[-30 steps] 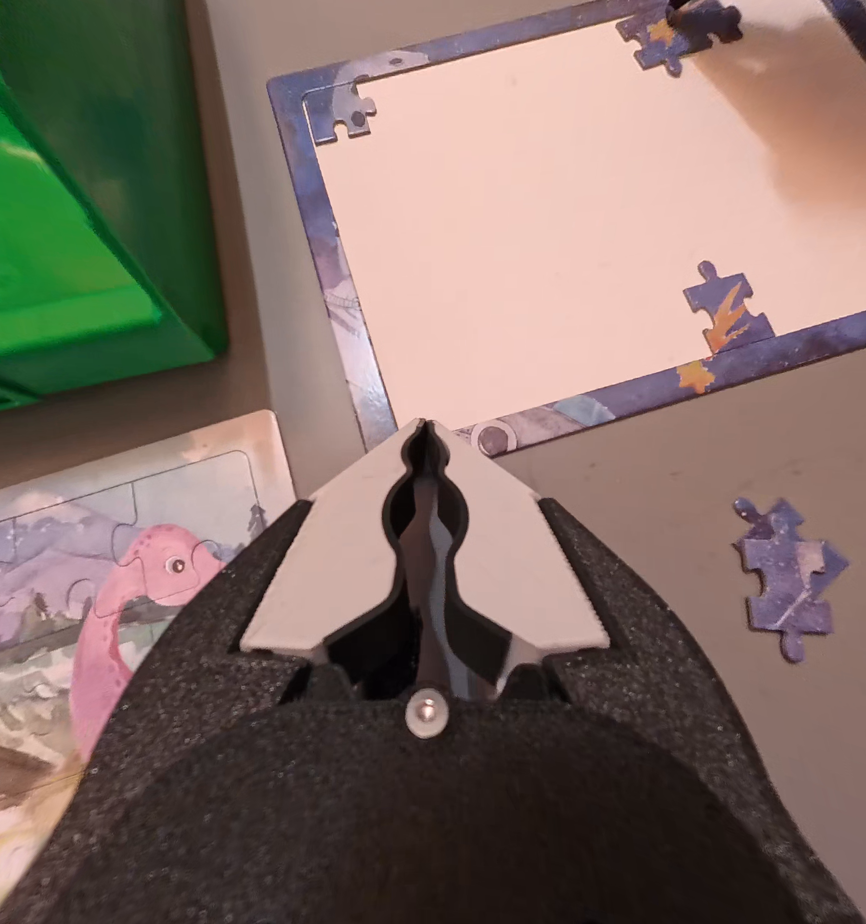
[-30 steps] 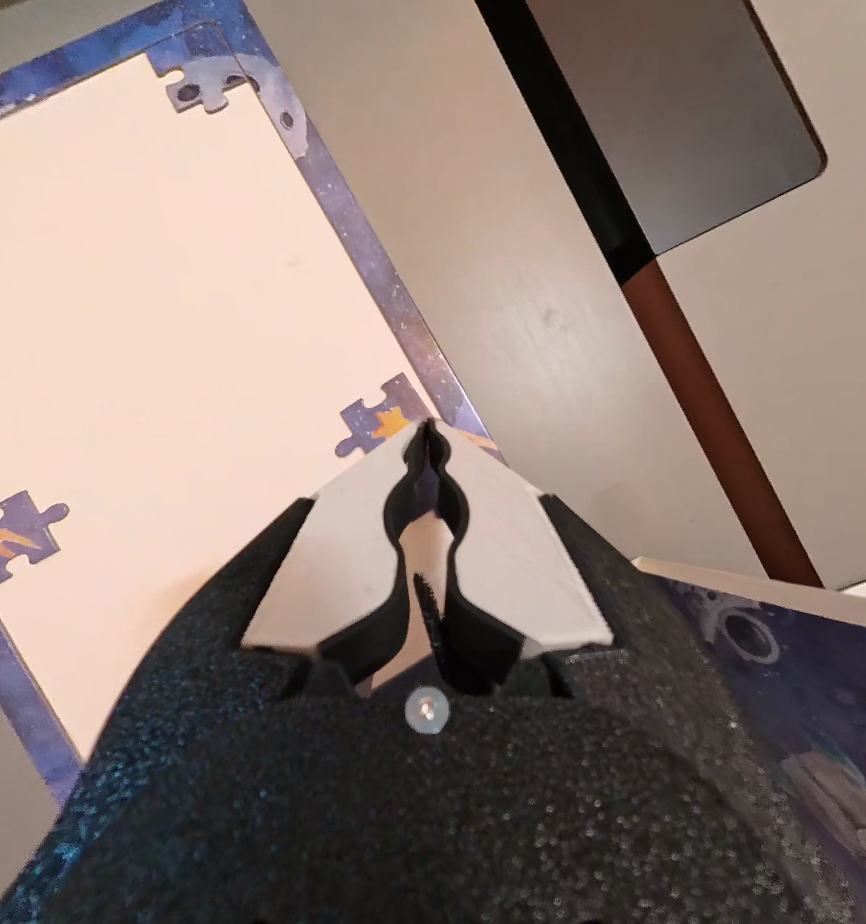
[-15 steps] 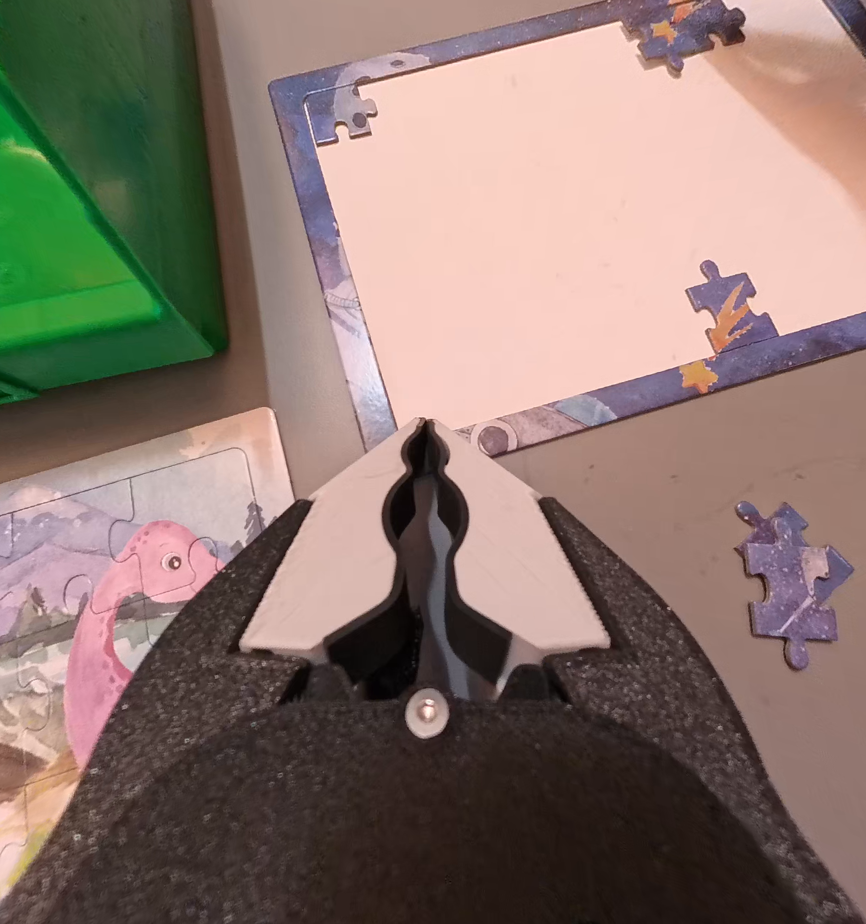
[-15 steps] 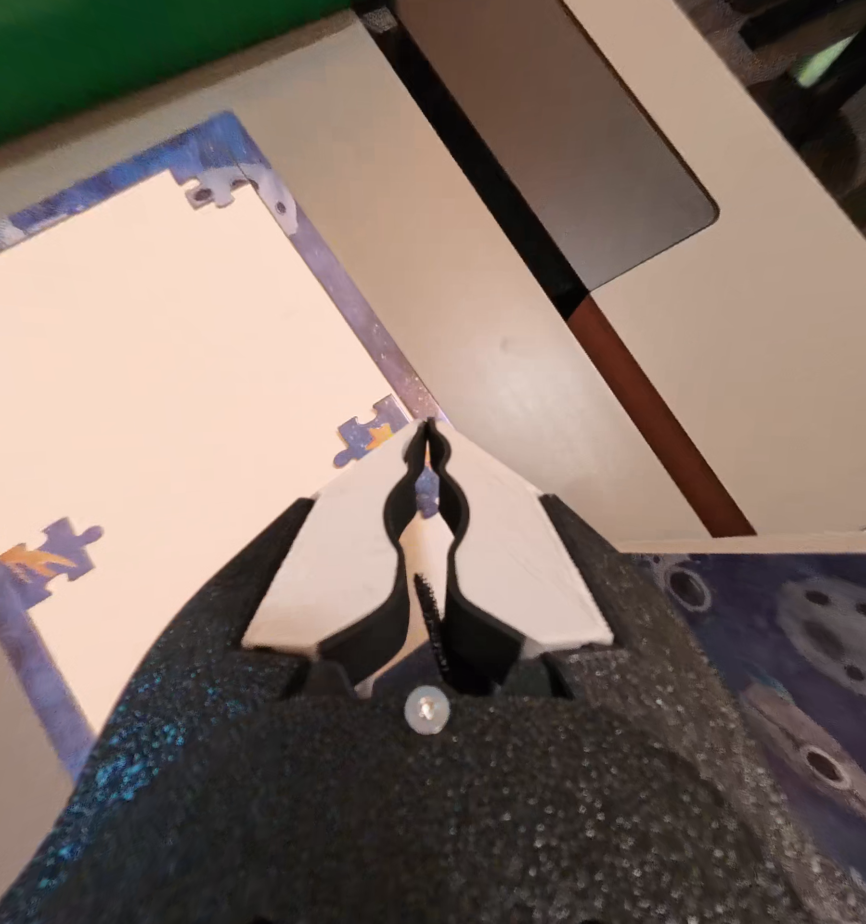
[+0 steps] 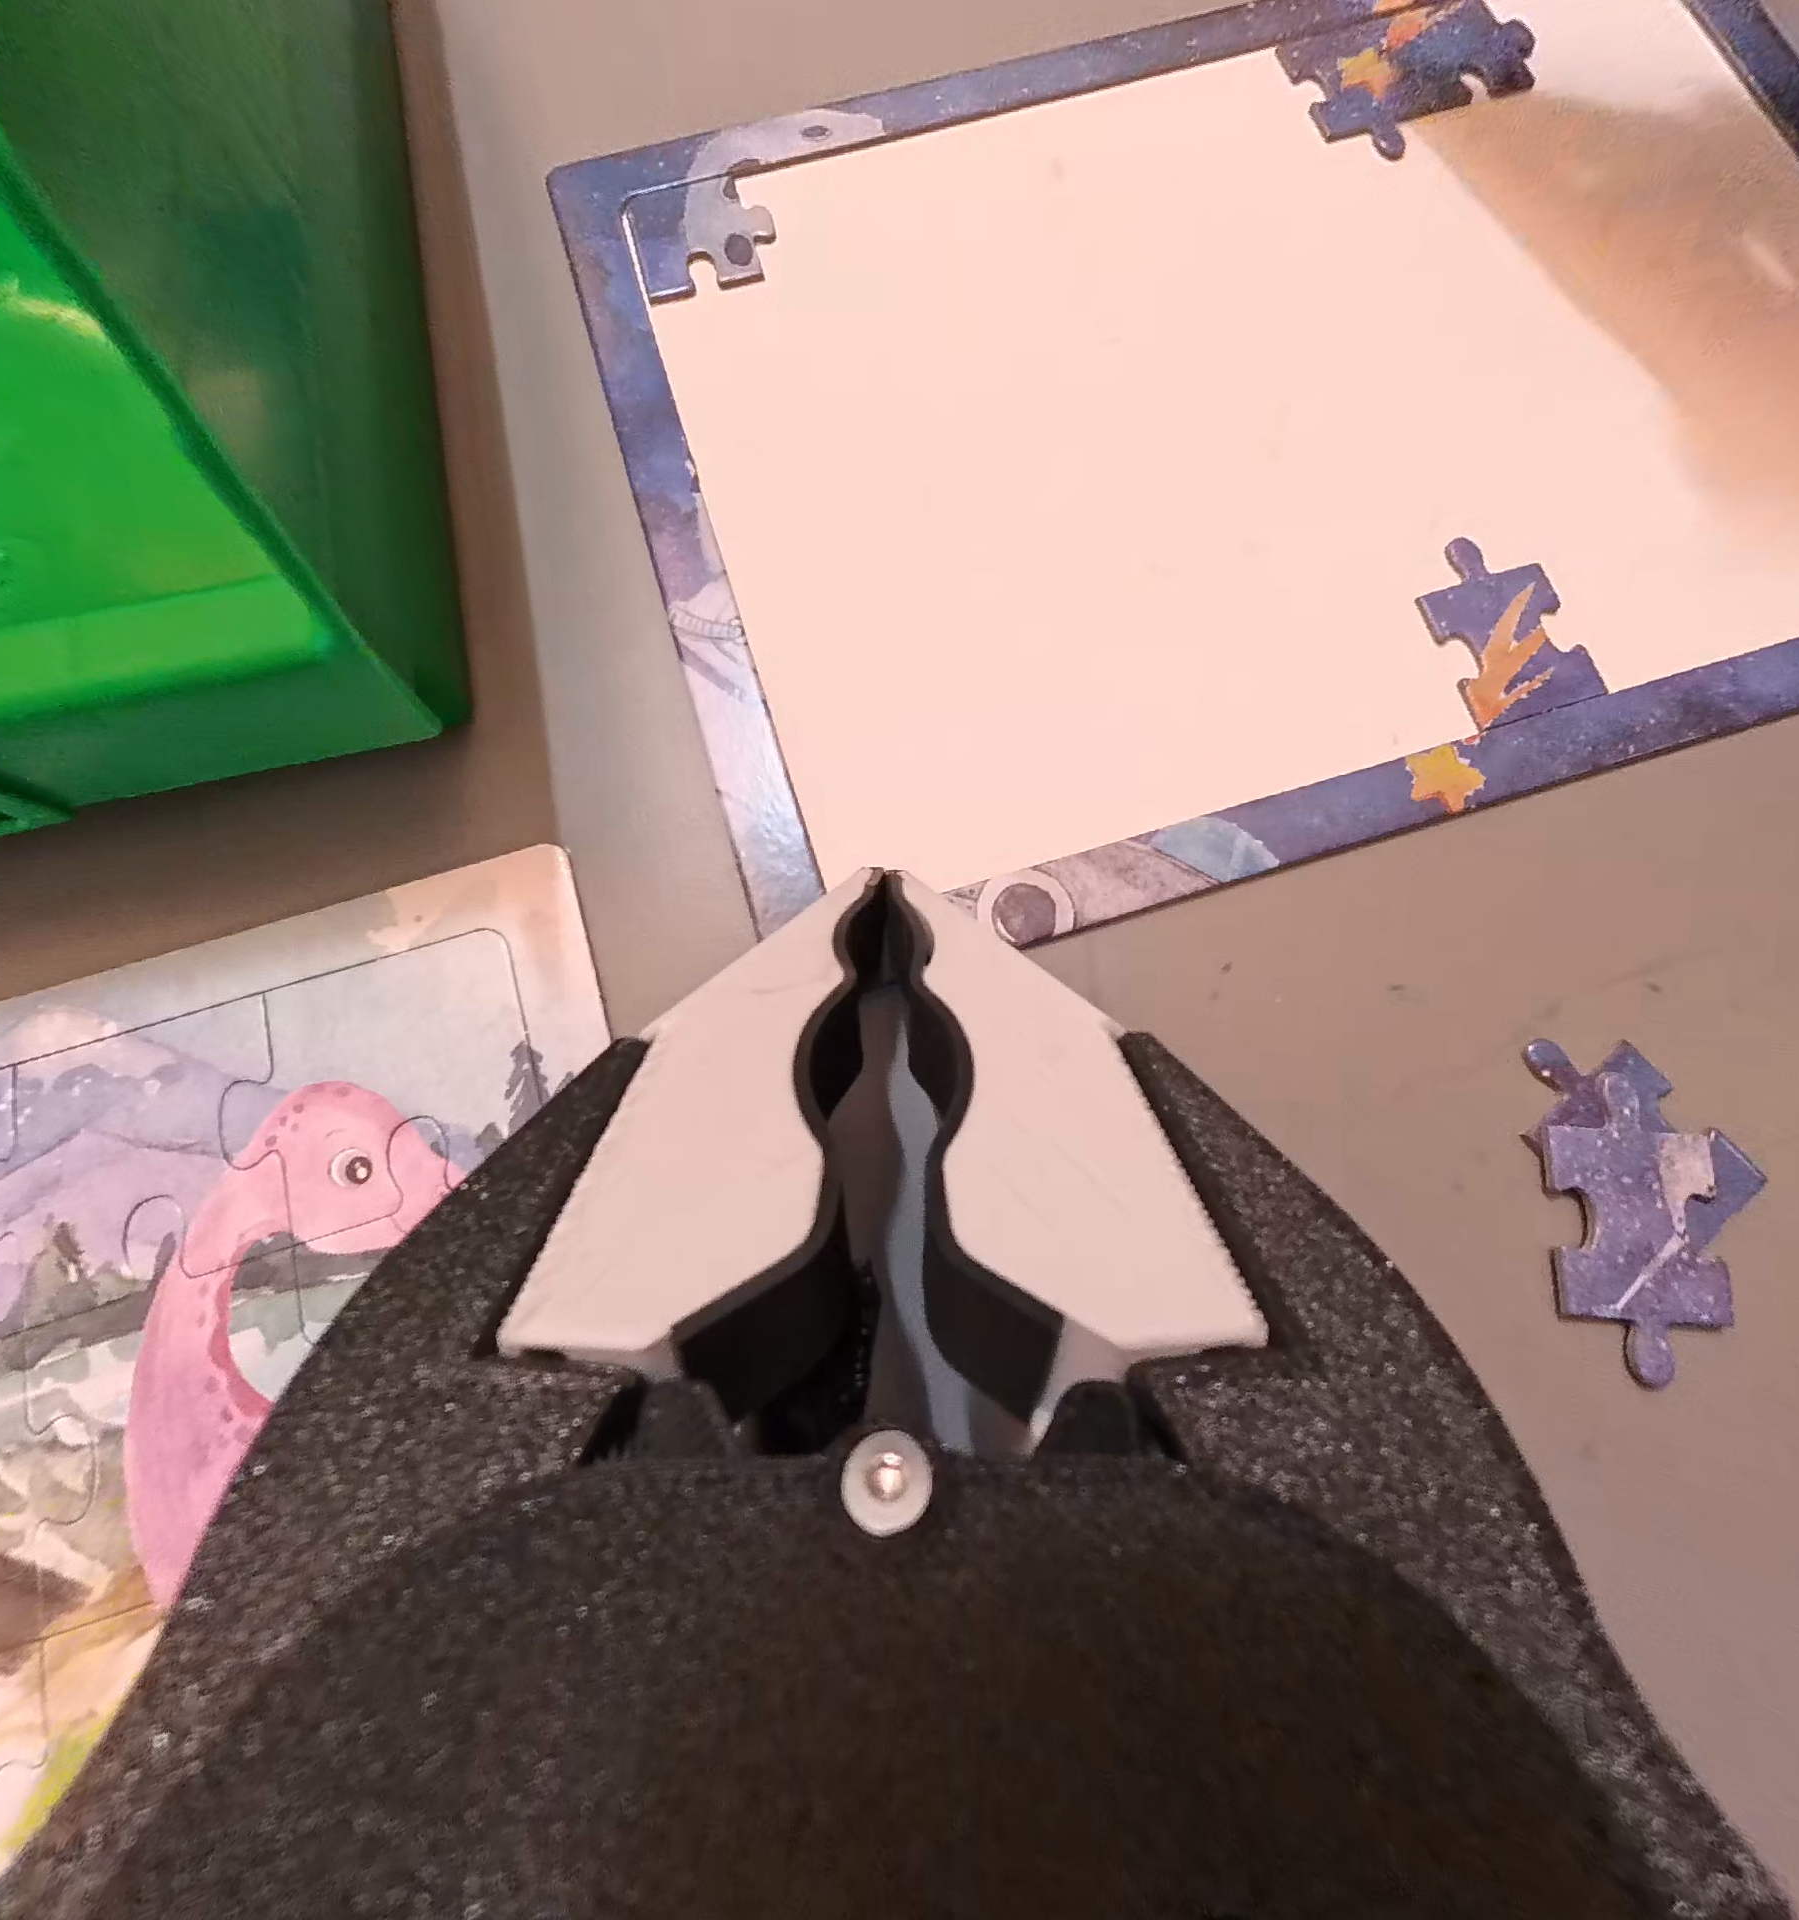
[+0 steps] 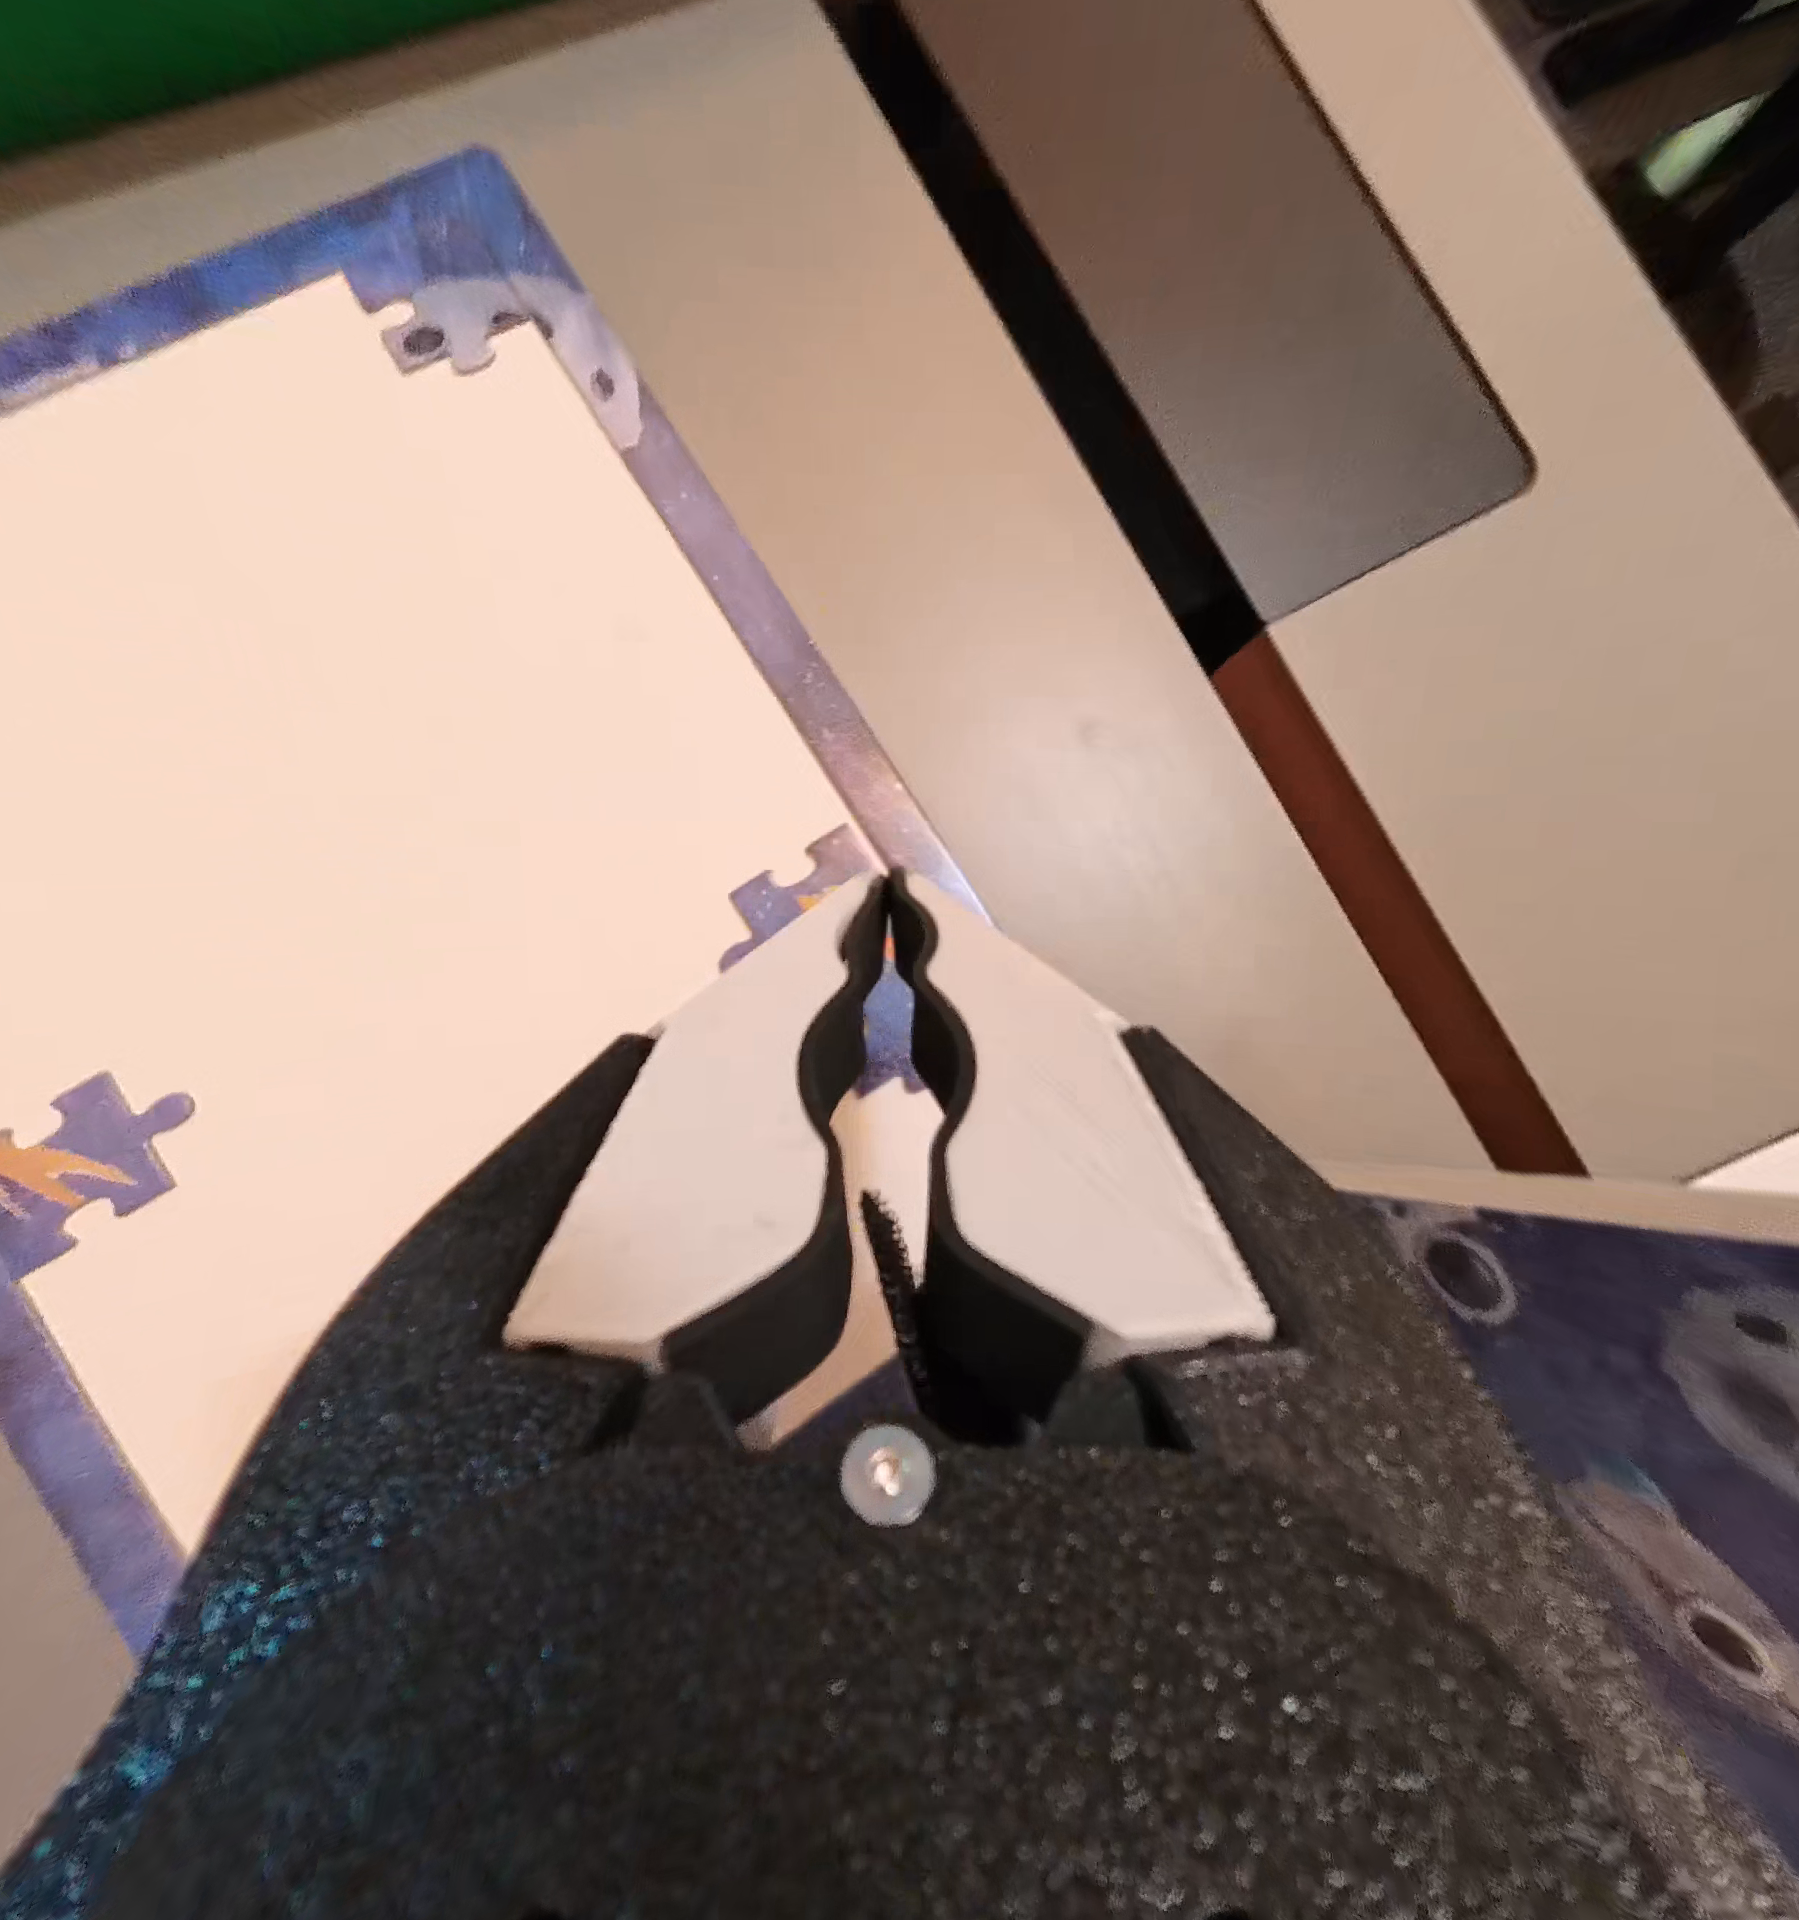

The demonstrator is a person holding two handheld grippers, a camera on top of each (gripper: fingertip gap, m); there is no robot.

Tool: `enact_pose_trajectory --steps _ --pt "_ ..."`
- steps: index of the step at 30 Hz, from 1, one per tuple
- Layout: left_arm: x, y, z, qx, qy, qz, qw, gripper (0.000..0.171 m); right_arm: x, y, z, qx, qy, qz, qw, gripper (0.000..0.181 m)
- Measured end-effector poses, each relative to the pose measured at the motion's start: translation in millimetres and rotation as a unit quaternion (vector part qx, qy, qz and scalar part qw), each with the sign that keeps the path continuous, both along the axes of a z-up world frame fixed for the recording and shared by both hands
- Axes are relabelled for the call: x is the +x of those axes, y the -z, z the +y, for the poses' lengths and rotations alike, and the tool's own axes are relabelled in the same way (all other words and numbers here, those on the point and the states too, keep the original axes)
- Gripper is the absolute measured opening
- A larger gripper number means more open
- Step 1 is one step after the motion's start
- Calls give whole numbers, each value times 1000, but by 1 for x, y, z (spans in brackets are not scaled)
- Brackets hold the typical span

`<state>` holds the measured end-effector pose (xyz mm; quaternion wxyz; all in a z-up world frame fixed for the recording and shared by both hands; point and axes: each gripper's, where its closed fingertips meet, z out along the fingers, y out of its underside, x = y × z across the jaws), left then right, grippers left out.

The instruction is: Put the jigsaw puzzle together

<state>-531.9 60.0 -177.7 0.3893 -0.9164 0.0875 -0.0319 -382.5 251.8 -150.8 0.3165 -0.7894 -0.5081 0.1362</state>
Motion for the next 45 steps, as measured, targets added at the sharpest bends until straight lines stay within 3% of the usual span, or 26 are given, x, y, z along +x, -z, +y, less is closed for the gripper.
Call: enact_pose_trajectory --steps 9,13,18,25,45 --pt "0 0 0 -1 0 -3 1000 0 -4 26 -10 3 -16 -32 999 0" --pt "0 0 0 0 0 -3 1000 0 4 11 -2 28 -1 -19 999 0" --pt "0 0 -1 -1 1 -4 1000 0 31 6 -10 -3 9 -15 1000 0" --pt "0 0 -1 -1 2 -5 1000 0 18 27 -12 -10 7 -17 1000 0" --pt "0 0 -1 -1 5 -5 1000 0 5 27 -4 -17 15 -12 1000 0"
